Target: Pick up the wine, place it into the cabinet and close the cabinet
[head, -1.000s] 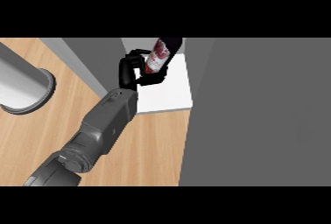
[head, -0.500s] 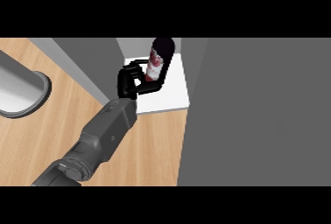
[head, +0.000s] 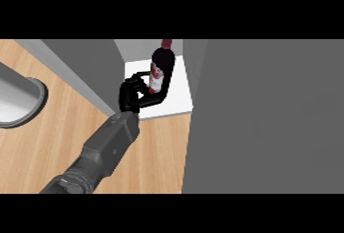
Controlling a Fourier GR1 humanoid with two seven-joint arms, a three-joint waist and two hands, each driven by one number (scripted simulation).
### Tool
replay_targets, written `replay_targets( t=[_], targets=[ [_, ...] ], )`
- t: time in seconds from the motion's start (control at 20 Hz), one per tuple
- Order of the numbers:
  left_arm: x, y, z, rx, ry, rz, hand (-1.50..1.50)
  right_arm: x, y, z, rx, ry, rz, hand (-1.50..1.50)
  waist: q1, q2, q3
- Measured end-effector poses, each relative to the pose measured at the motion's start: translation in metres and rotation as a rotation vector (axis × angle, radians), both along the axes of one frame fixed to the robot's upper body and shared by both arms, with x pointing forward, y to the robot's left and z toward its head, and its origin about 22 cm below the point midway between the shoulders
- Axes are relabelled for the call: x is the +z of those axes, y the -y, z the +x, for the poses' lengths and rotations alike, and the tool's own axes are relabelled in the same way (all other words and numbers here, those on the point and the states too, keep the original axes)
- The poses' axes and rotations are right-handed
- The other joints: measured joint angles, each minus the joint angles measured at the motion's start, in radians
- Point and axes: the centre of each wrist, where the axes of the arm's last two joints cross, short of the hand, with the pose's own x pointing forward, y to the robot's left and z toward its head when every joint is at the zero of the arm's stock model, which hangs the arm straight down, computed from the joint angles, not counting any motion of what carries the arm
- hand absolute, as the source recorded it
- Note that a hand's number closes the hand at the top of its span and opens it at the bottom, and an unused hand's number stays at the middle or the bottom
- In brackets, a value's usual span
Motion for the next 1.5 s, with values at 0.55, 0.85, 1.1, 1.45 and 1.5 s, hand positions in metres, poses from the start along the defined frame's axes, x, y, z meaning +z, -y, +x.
replay_targets(
  t=[0.55,0.85,1.1,1.45,1.5],
  targets=[
    [-0.022,-0.008,-0.018,0.038,-0.035,0.026,1.5,0.001,-0.002,0.002,0.024,-0.001,0.012,-1.5,-0.03,0.001,-0.001],
    [-0.018,-0.005,-0.015,0.041,-0.018,0.035,1.5,0.0,-0.001,0.002,0.032,-0.005,0.01,-1.5,-0.035,0.002,-0.001],
    [-0.003,0.004,-0.005,0.044,-0.005,0.042,1.5,-0.001,-0.001,0.002,0.035,-0.005,0.016,-1.5,-0.038,0.003,-0.001],
    [0.022,0.016,0.012,0.051,0.02,0.039,1.5,-0.003,0.003,0.003,0.022,-0.004,0.018,-1.5,-0.027,0.005,0.0],
    [0.024,0.017,0.013,0.054,0.02,0.043,1.5,-0.003,0.004,0.004,0.018,-0.004,0.017,-1.5,-0.026,0.005,0.0]
  ],
)
